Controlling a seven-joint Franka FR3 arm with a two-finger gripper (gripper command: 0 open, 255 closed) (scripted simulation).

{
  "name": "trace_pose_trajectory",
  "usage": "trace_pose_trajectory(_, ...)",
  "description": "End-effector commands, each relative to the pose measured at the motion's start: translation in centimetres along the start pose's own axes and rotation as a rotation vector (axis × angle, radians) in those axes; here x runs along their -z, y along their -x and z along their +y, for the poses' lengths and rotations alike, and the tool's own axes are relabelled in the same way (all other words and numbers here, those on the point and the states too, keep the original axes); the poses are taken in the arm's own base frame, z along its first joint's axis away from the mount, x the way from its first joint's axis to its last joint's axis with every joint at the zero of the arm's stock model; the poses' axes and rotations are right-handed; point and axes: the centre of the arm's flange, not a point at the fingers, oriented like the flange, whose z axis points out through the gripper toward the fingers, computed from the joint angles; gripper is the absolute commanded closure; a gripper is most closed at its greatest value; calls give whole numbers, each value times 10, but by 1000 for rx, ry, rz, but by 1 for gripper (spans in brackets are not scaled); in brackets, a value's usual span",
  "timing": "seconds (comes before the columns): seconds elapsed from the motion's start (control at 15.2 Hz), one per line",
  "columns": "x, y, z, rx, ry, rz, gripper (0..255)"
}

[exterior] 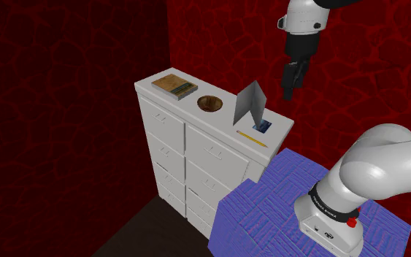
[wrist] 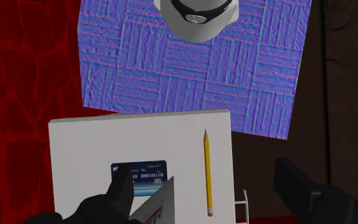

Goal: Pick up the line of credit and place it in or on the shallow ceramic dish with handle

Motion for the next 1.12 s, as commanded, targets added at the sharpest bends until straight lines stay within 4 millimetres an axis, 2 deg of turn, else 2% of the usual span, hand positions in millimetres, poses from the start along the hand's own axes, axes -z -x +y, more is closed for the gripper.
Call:
trace_pose_trajectory(0.0,0,0,0,0,0,0,0)
trace_pose_trajectory(0.53,-91,-44,-1,740,311,-140,0)
trace_pose_trajectory(1.06,-185,-73,0,1458,612,-277,0)
